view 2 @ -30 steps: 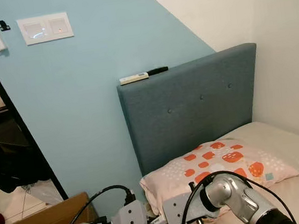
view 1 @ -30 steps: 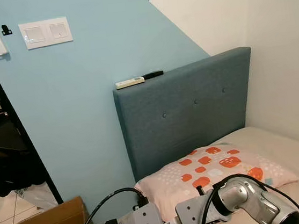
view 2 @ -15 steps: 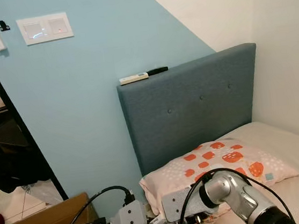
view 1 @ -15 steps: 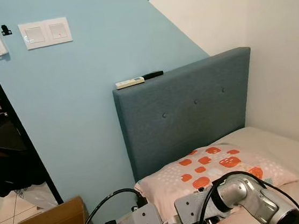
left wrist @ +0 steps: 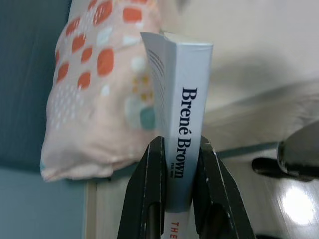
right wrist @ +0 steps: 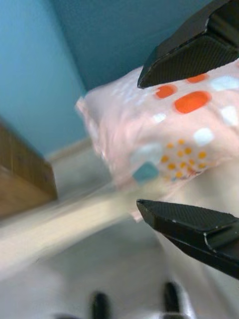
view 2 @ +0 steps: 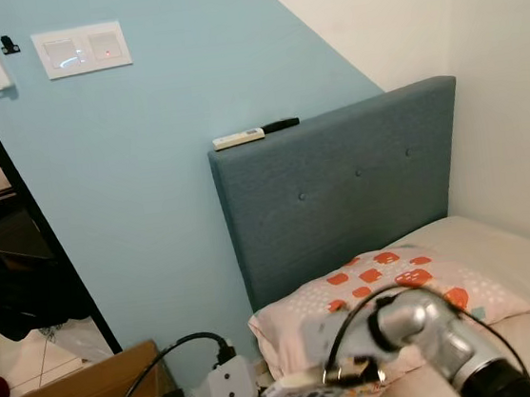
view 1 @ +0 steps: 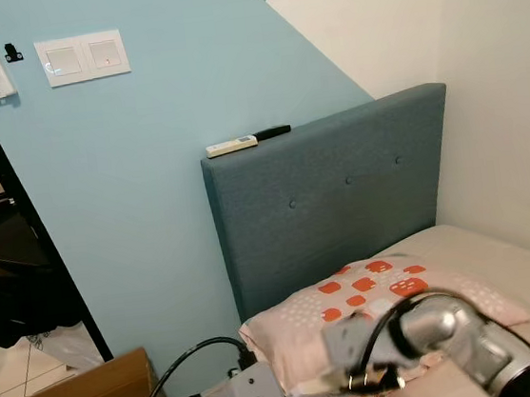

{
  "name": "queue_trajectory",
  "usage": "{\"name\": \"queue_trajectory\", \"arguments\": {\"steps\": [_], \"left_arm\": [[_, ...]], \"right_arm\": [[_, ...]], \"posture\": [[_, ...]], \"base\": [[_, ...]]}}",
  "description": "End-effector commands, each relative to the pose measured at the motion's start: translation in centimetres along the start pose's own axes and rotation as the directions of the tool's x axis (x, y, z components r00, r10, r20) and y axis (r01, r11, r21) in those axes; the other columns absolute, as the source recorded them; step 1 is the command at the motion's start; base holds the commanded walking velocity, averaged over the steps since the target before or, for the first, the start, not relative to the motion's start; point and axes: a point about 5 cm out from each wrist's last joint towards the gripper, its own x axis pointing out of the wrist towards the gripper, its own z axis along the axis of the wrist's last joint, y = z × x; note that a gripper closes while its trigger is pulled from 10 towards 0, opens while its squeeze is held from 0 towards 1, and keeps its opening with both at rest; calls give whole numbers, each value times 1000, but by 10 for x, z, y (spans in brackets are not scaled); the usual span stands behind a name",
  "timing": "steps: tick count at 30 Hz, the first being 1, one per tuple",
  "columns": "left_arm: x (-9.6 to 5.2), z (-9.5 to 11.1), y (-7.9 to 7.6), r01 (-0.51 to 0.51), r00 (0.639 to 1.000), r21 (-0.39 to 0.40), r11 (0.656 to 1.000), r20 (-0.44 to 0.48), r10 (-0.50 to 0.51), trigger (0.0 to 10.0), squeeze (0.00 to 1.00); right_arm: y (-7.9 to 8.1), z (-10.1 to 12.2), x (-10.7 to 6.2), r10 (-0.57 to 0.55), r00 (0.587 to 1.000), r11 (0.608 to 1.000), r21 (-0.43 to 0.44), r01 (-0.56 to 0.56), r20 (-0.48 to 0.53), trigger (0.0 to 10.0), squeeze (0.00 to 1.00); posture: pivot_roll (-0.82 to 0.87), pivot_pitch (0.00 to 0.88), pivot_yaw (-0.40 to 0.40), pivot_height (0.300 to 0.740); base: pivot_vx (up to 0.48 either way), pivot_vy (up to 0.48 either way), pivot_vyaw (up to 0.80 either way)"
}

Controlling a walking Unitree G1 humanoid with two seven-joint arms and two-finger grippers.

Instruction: Clean up the room

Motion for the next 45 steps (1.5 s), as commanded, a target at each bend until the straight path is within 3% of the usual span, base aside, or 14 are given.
{"name": "queue_trajectory", "arguments": {"steps": [1, 9, 11, 12, 13, 21, 23, 27, 28, 32, 35, 38, 39, 45], "left_arm": [[-9, -7, 6, -54, 998, -22, 998, -30, 54, 10000, 0], [-15, -8, 27, -277, 961, -120, 953, -23, 276, 10000, 0], [-20, -4, 48, -469, 875, -278, 838, -17, 484, 10000, 0], [-20, -4, 48, -469, 875, -278, 838, -17, 484, 10000, 0], [-21, 0, 57, -534, 822, -375, 758, -20, 569, 10000, 0], [-19, 8, 67, -630, 701, -525, 572, -68, 709, 10000, 0], [-23, 7, 74, -647, 585, -687, 332, -166, 794, 10000, 0], [-23, 5, 74, -629, 569, -729, 269, -197, 798, 10000, 0], [-24, 5, 74, -593, 570, -777, 210, -221, 792, 10000, 0], [-24, 5, 74, -593, 570, -777, 210, -221, 792, 10000, 0], [-24, 8, 73, -518, 566, -849, 104, -249, 786, 10000, 0], [-23, 10, 73, -492, 567, -868, 69, -259, 782, 10000, 0], [-22, 13, 72, -466, 592, -882, 75, -247, 767, 10000, 0], [-21, 16, 70, -441, 626, -892, 100, -226, 746, 10000, 0]], "right_arm": [[-7, -1, -11, -34, 998, 996, 78, 31, 43, 10000, 0], [-26, -13, -32, -350, 927, 903, 313, 296, 133, 10000, 0], [-28, -28, -20, -611, 790, 646, 607, 462, 49, 10000, 0], [-28, -28, -20, -611, 790, 646, 607, 462, 49, 10000, 0], [-15, -31, -3, -642, 767, 534, 723, 439, 8, 10000, 0], [35, -24, 44, -559, 829, 390, 872, 296, -31, 10000, 0], [59, -14, 60, -514, 858, 336, 919, 205, -4, 10000, 0], [63, -12, 62, -511, 860, 302, 934, 193, -12, 10000, 0], [76, -9, 69, -490, 871, 210, 966, 148, -27, 10000, 0], [76, -9, 69, -490, 871, 210, 966, 148, -27, 10000, 0], [98, -1, 79, -438, 899, -13, 1000, 21, -25, 10000, 0], [103, 2, 80, -419, 908, -71, 997, -19, -12, 10000, 0], [108, 6, 83, -389, 921, -145, 987, -76, 14, 10000, 1000], [115, 11, 84, -335, 940, -230, 962, -149, 66, 10000, 1000]], "posture": [[-6, 52, 59, 740], [-15, 61, 65, 740], [-13, 65, 65, 740], [-13, 65, 65, 740], [-13, 68, 64, 740], [-9, 74, 65, 740], [-14, 79, 66, 740], [-14, 79, 66, 740], [-16, 82, 63, 740], [-16, 82, 63, 740], [-19, 85, 62, 740], [-19, 85, 62, 740], [-21, 86, 67, 740], [-24, 86, 67, 740]], "base": [[0, 0, 0], [0, 0, 0], [0, 0, 0], [0, 0, 0], [0, 0, 0], [0, 0, 0], [0, 0, 0], [0, 0, 0], [0, 0, 0], [0, 0, 0], [0, 0, 0], [0, 0, 0], [0, 0, 0], [0, 0, 0]]}}
